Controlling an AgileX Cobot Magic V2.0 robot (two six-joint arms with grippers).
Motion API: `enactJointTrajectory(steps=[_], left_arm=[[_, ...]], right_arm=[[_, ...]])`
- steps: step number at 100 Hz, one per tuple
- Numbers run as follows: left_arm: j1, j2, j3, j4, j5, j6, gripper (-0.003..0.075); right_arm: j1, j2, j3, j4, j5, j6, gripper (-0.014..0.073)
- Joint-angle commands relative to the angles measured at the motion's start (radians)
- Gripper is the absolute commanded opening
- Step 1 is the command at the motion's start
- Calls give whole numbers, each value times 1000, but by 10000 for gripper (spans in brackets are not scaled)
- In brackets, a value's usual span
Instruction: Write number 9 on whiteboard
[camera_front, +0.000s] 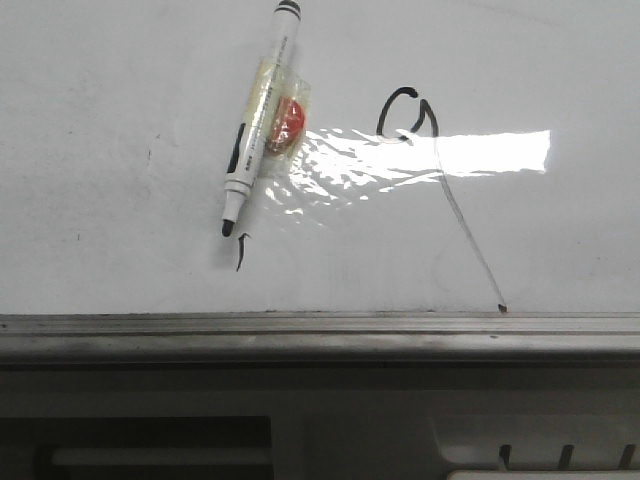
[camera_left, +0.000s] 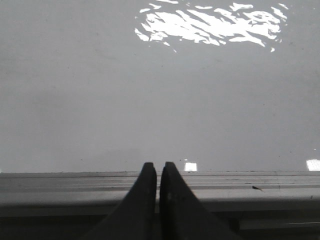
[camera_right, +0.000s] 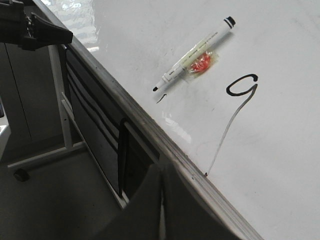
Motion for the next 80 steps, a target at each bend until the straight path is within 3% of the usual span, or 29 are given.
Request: enactJointTrajectory(steps=[1,50,55,69,80], left_arm=[[1,-26,42,-11,-45,1,-20],[1,-26,42,-11,-45,1,-20],[1,-26,42,-11,-45,1,-20],[1,-26,42,-11,-45,1,-20],[1,-26,42,-11,-45,1,-20]], right_arm=[[-9,10,-24,5,-74,-6,-69],[-9,10,-24,5,-74,-6,-69],[-11,10,-15,-47,-78,-6,-69],[-80,10,57,-75,-258,2,-69],[-212,10,160,-74,-468,120,-69]])
